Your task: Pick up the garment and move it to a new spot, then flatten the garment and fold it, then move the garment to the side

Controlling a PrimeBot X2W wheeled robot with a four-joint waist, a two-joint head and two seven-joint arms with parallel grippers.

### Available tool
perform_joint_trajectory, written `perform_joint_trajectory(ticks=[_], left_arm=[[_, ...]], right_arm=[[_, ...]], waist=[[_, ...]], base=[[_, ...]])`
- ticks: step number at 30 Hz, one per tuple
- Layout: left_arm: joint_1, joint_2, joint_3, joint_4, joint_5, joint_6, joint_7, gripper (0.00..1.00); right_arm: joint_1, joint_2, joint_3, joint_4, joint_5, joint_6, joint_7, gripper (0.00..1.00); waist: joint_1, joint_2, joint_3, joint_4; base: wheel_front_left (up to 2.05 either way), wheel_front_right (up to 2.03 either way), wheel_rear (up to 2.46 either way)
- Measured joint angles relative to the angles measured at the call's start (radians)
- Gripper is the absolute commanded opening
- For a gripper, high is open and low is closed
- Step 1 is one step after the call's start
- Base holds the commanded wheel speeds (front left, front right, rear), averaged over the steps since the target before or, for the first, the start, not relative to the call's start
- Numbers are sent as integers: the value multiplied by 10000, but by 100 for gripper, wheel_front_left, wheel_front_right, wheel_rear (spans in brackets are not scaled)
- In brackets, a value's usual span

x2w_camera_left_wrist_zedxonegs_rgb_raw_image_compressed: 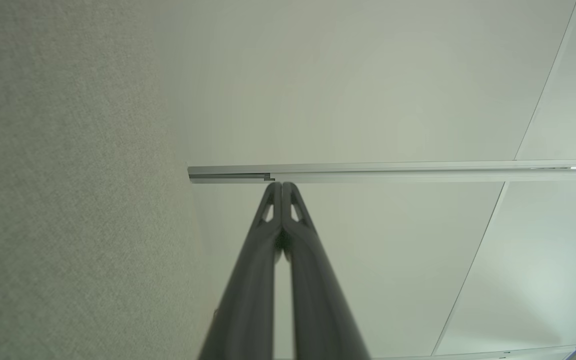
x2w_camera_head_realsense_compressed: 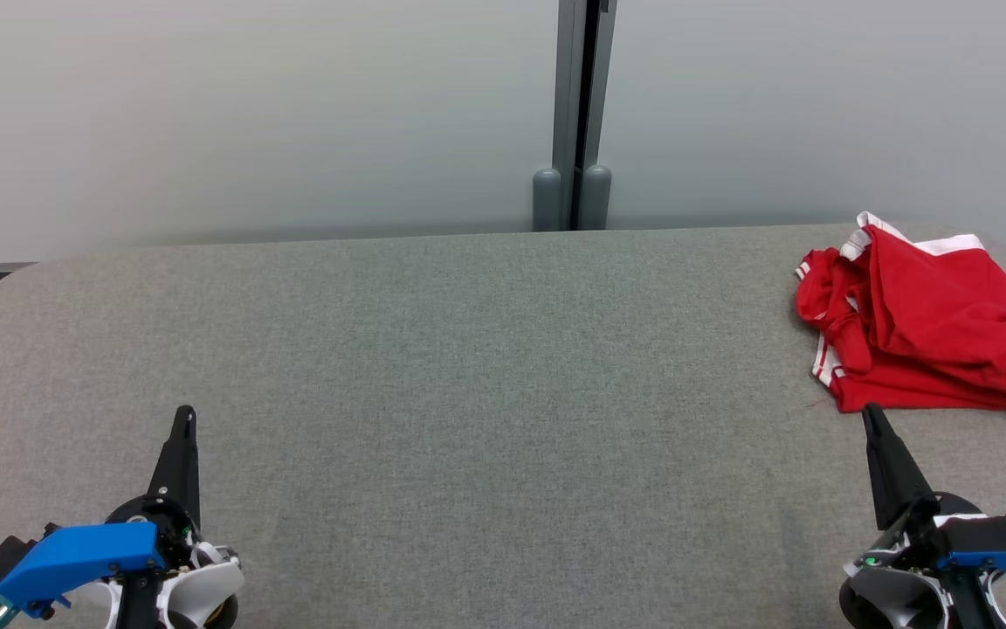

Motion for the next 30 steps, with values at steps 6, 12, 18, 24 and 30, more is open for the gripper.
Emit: perform_joint_trajectory(ticks=[6,12,18,24,30], left_arm=[[-1,0,0,0,0,0,0,0],[-1,0,0,0,0,0,0,0],[-1,0,0,0,0,0,0,0],[-1,0,0,0,0,0,0,0],[-1,0,0,0,0,0,0,0]], right_arm=[[0,0,0,0,0,0,0,0],[0,0,0,0,0,0,0,0],[0,0,0,0,0,0,0,0],[0,0,0,0,0,0,0,0],[0,0,0,0,0,0,0,0]], waist=[[0,0,0,0],[0,0,0,0],[0,0,0,0],[0,0,0,0],[0,0,0,0]], base=[[0,0,0],[0,0,0],[0,0,0],[0,0,0],[0,0,0]])
